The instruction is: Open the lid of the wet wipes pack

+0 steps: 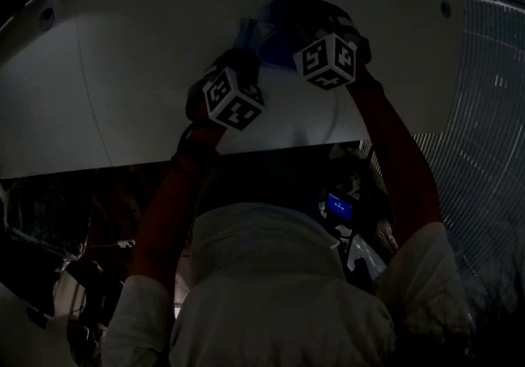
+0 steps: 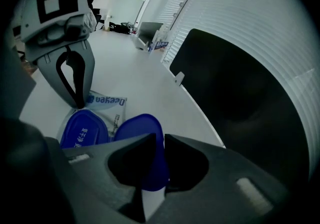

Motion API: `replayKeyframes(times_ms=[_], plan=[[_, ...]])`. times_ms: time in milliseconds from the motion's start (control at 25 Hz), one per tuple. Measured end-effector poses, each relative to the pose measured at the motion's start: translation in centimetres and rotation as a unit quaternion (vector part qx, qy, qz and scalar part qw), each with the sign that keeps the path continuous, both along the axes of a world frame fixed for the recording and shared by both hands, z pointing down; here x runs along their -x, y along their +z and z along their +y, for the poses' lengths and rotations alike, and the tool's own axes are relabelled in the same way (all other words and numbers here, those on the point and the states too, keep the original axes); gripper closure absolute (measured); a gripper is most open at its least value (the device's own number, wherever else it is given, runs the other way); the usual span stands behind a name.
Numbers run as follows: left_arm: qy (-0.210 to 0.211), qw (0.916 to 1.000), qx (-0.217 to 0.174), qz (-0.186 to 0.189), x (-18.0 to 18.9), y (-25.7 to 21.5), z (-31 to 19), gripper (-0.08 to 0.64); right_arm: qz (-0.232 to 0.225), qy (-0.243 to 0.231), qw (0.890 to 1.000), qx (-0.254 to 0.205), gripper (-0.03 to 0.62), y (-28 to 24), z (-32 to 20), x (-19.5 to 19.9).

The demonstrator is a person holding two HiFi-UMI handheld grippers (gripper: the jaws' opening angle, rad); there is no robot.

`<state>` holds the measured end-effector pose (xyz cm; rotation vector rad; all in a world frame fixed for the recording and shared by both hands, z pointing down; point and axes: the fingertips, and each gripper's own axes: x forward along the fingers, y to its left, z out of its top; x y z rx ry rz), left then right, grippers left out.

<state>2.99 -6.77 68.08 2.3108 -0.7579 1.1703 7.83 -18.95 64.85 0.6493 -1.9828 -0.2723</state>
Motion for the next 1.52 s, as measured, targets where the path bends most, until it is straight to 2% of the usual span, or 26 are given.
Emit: replayKeyframes(times_ms=[320,800,1120,1520], plan=[[-0.004,1.0000,-0.001,0.003,0.1,0.0,-0.1,0.557,0.004,0.006,1.000,0.017,0.561,1.7,0.4,-0.5],[-0.013,0.9999,-0.002,0.002,0.1,0.1,-0.1,0.558,-0.015,0.026,0.999,0.011,0.591,1.3,0.6,-0.7],[-0.027,0.9995,-0.013,0.008,0.4,-1.2,-0.3,0.558,-0.059,0.049,0.997,-0.007,0.591,-2.4,0.9,-0.6],[-0.057,0.9962,-0.055,0.037,1.2,-8.0,-1.3,0.558,-0.129,0.091,0.987,-0.036,0.591,-10.8,1.9,-0.9]])
